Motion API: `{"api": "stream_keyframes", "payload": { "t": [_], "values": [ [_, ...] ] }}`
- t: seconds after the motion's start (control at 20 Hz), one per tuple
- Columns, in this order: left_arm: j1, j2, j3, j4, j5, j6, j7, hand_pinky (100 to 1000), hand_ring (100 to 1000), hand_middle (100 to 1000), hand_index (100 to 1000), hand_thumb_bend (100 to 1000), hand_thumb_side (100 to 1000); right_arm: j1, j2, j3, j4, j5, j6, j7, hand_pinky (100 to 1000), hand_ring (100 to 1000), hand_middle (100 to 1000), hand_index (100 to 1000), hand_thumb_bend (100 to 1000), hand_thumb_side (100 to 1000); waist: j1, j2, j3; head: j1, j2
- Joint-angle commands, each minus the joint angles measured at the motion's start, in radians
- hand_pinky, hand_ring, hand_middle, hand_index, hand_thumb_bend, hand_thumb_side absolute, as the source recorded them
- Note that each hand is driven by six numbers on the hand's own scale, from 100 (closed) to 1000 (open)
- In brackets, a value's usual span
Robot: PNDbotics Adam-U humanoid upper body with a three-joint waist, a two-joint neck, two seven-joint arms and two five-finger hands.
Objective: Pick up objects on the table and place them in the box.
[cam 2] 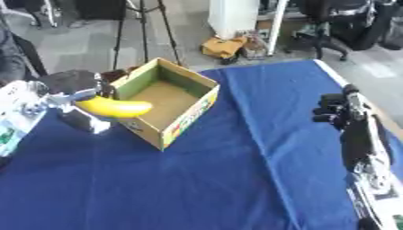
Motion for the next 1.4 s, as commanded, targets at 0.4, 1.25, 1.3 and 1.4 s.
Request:
{"api": "stream_keyframes", "payload": {
  "t": [0.4, 1.25, 1.3, 1.4],
  "values": [
    [-0.085, -0.09, 0.124, 0.205, -0.189, 0.082, 0.266, 619, 536, 500, 629, 100, 480, -0.059, -0.009, 0.023, -0.023, -0.01, 0.003, 0.03, 544, 555, 538, 604, 100, 880, 0.021, 0.014, -0.082, 0.051, -0.039],
    [-0.077, -0.115, 0.129, 0.299, -0.194, -0.034, 0.031, 734, 727, 697, 784, 1000, 849, -0.086, 0.001, 0.033, -0.028, -0.017, 0.007, 0.041, 542, 552, 535, 599, 100, 886, 0.047, 0.053, -0.145, 0.067, -0.065],
    [-0.076, -0.111, 0.131, 0.293, -0.187, -0.029, 0.002, 743, 739, 710, 788, 1000, 877, -0.084, 0.001, 0.033, -0.028, -0.017, 0.007, 0.041, 542, 552, 535, 599, 100, 886, 0.047, 0.051, -0.142, 0.065, -0.064],
    [-0.075, -0.104, 0.136, 0.269, -0.171, -0.014, -0.028, 752, 748, 722, 790, 1000, 963, -0.081, 0.001, 0.031, -0.027, -0.016, 0.007, 0.04, 542, 551, 534, 599, 100, 887, 0.044, 0.048, -0.134, 0.062, -0.062]
  ]
}}
